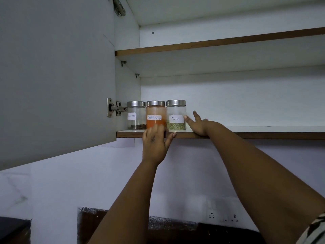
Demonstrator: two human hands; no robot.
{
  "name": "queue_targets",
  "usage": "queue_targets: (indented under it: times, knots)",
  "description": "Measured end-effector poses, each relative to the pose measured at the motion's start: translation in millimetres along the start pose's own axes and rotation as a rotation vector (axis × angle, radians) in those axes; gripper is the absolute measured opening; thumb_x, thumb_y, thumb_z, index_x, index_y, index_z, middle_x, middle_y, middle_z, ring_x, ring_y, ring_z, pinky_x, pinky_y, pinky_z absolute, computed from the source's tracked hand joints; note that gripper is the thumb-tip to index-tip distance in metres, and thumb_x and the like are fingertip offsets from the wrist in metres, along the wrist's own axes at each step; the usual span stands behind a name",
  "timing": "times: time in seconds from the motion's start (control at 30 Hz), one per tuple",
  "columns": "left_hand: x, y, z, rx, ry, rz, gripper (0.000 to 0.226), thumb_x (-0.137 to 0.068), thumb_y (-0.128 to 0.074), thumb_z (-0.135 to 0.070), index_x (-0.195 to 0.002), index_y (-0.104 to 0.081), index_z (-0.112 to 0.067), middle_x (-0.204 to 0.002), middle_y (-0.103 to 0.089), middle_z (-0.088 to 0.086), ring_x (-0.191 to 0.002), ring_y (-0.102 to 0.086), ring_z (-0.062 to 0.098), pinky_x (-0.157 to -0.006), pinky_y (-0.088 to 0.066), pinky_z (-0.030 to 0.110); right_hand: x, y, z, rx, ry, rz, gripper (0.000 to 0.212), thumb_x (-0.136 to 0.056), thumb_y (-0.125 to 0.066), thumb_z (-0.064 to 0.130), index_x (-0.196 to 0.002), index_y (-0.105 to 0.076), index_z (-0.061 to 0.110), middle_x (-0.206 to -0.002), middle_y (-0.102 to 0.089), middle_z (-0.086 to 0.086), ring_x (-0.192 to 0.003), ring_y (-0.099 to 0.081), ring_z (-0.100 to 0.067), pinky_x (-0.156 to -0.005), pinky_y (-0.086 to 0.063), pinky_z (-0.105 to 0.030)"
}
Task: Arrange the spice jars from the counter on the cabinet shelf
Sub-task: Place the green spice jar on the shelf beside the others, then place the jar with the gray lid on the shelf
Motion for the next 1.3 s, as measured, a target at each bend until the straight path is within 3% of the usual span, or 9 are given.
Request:
queue_targets:
  times: [0.17,0.27,0.4,0.5,0.57,0.7,0.93,1.2,1.3]
  knots:
    - [2.8,10.6,0.4,-0.041,-0.056,0.093,0.04,-0.09,-0.05,-0.056,-0.097,-0.053,-0.016,-0.092,-0.046,-0.006,-0.09,-0.048,0.016,-0.094,-0.034,0.034,32.1,-2.7,-9.3,0.186,0.06,-0.111,0.071,-0.092,-0.006,0.071,-0.151,0.015,0.039,-0.151,-0.042,-0.006,-0.13,-0.048,-0.032,-0.1,-0.038,-0.044]
    - [3.7,22.6,0.6,-0.121,-0.102,0.296,0.054,-0.083,-0.063,-0.052,-0.12,-0.051,-0.014,-0.115,-0.051,0.003,-0.109,-0.046,0.022,-0.106,-0.03,0.04,53.4,-4.2,-14.7,0.251,0.081,-0.21,0.058,-0.099,-0.009,0.058,-0.154,0.002,0.039,-0.144,-0.051,-0.006,-0.129,-0.049,-0.031,-0.103,-0.033,-0.044]
    - [6.8,42.9,-5.5,-0.248,-0.125,0.538,0.088,-0.082,-0.064,-0.054,-0.149,-0.024,-0.014,-0.148,-0.031,0.008,-0.138,-0.026,0.029,-0.117,-0.019,0.043,84.2,-23.3,-26.1,0.303,0.115,-0.361,0.054,-0.101,-0.021,0.053,-0.149,-0.03,0.031,-0.147,-0.043,-0.007,-0.137,-0.035,-0.029,-0.115,-0.018,-0.046]
    - [10.3,55.3,-8.8,-0.232,-0.078,0.714,0.103,-0.083,-0.067,-0.05,-0.155,-0.003,-0.013,-0.16,-0.005,0.011,-0.148,-0.004,0.031,-0.118,-0.02,0.044,108.1,-42.0,-30.6,0.22,0.113,-0.377,0.062,-0.099,-0.028,0.055,-0.154,-0.017,0.029,-0.16,-0.018,-0.005,-0.149,-0.006,-0.025,-0.119,-0.003,-0.049]
    - [11.1,62.6,-11.9,-0.154,-0.041,0.733,0.1,-0.085,-0.067,-0.046,-0.155,-0.004,-0.013,-0.161,-0.002,0.01,-0.149,-0.001,0.029,-0.118,-0.022,0.044,126.9,-56.2,-32.2,0.196,0.096,-0.383,0.064,-0.099,-0.03,0.055,-0.155,-0.011,0.03,-0.163,-0.004,-0.003,-0.15,0.004,-0.024,-0.119,0.002,-0.047]
    - [48.2,66.6,-21.0,0.034,0.02,0.625,0.091,-0.09,-0.061,-0.043,-0.155,-0.005,-0.013,-0.162,-0.005,0.01,-0.149,-0.006,0.028,-0.118,-0.024,0.042,178.6,-110.4,-61.5,0.308,0.034,-0.301,0.063,-0.1,-0.021,0.055,-0.156,-0.006,0.032,-0.163,-0.006,-0.004,-0.15,0.004,-0.024,-0.119,0.004,-0.047]
    - [244.2,66.9,-29.4,-0.184,-0.112,1.145,0.091,-0.092,-0.053,-0.042,-0.154,0.011,-0.022,-0.162,0.009,0.01,-0.149,0.007,0.029,-0.121,0.001,0.043,279.1,-203.2,-127.2,0.171,-0.251,-0.095,0.063,-0.099,-0.024,0.057,-0.155,-0.01,0.032,-0.162,-0.012,-0.008,-0.15,-0.001,-0.027,-0.119,-0.002,-0.048]
    - [413.8,80.4,-72.3,0.118,0.217,1.307,0.086,-0.092,-0.05,-0.043,-0.155,0.001,-0.017,-0.162,0.001,0.014,-0.149,-0.003,0.031,-0.12,-0.007,0.045,383.2,-283.8,-188.6,0.117,-0.442,-0.002,0.063,-0.099,-0.033,0.053,-0.152,-0.022,0.022,-0.154,-0.028,-0.016,-0.143,-0.024,-0.035,-0.116,-0.02,-0.048]
    - [442.3,88.5,-89.2,0.147,0.213,1.303,0.08,-0.092,-0.027,-0.058,-0.155,-0.002,-0.015,-0.161,0.0,0.018,-0.149,-0.007,0.033,-0.119,-0.011,0.047,411.3,-314.8,-199.5,0.105,-0.46,0.087,0.064,-0.098,-0.033,0.056,-0.152,-0.021,0.024,-0.157,-0.024,-0.015,-0.145,-0.019,-0.034,-0.117,-0.02,-0.049]
Point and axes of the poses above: each hand's wrist, its own x-axis away from the middle knuckle, its own y-axis out of the back of the hand, z = x × y, the point moved 1 cm from there along -x, towards the middle knuckle
